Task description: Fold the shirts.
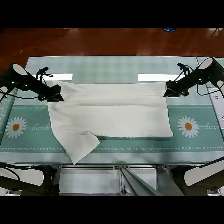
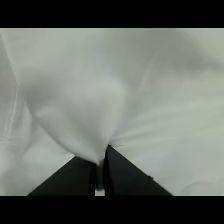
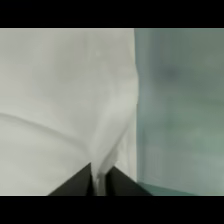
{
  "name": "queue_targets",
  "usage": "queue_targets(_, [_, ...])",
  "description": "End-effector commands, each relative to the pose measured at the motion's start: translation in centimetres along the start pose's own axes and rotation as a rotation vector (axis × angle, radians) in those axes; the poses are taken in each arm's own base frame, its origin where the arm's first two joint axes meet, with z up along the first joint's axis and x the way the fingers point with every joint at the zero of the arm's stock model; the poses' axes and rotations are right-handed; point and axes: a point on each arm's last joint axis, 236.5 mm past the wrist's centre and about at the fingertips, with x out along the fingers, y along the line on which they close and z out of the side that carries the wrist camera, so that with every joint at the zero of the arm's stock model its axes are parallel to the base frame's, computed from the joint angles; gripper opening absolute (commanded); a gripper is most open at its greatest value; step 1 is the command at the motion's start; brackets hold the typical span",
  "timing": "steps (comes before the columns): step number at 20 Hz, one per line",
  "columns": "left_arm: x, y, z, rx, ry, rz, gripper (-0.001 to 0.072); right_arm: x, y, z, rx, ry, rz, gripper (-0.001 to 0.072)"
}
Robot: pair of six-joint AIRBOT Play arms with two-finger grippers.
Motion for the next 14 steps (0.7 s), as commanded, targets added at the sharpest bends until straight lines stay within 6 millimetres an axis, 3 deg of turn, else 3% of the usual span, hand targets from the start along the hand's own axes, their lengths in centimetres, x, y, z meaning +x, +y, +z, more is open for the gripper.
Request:
queue_targets(1, [-0.2, -0.2, -1.0, 0.003, 0.047, -0.008, 0.0499, 0.0, 0.8, -0.5, 0.008, 0.020, 0.035, 0.0416])
queue_targets(3, [-1.5, 0.3, -1.5, -0.032, 0.065, 0.019, 0.0507, -0.7, 0.5, -0.8, 0.025, 0.023, 0.029, 0.0414])
queue_targets(6, [-5.2, -0.2, -1.6, -0.058, -0.004, 0.000, 0.0507, -3.9, -0.2, -2.0, 0.050, 0.012, 0.037, 0.0412])
queue_targets(8, [-7.3, 0.6, -3.4, -0.053, -0.036, 0.027, 0.0507, -5.8, -1.1, -2.7, 0.080, -0.056, 0.024, 0.0412])
queue_targets(10, [-7.9, 2.9, -7.0, -0.094, -0.032, 0.056, 0.0507, -6.5, -2.1, -4.1, 0.126, -0.152, 0.015, 0.0412])
queue_targets(12, [-6.4, 5.2, -12.2, -0.238, 0.006, 0.031, 0.0507, -5.5, -1.9, -6.5, 0.146, -0.226, 0.042, 0.0412])
queue_targets(14, [-4.1, 5.0, -16.3, -0.358, 0.026, -0.085, 0.0507, -4.0, -0.7, -9.1, 0.158, -0.278, 0.091, 0.0412])
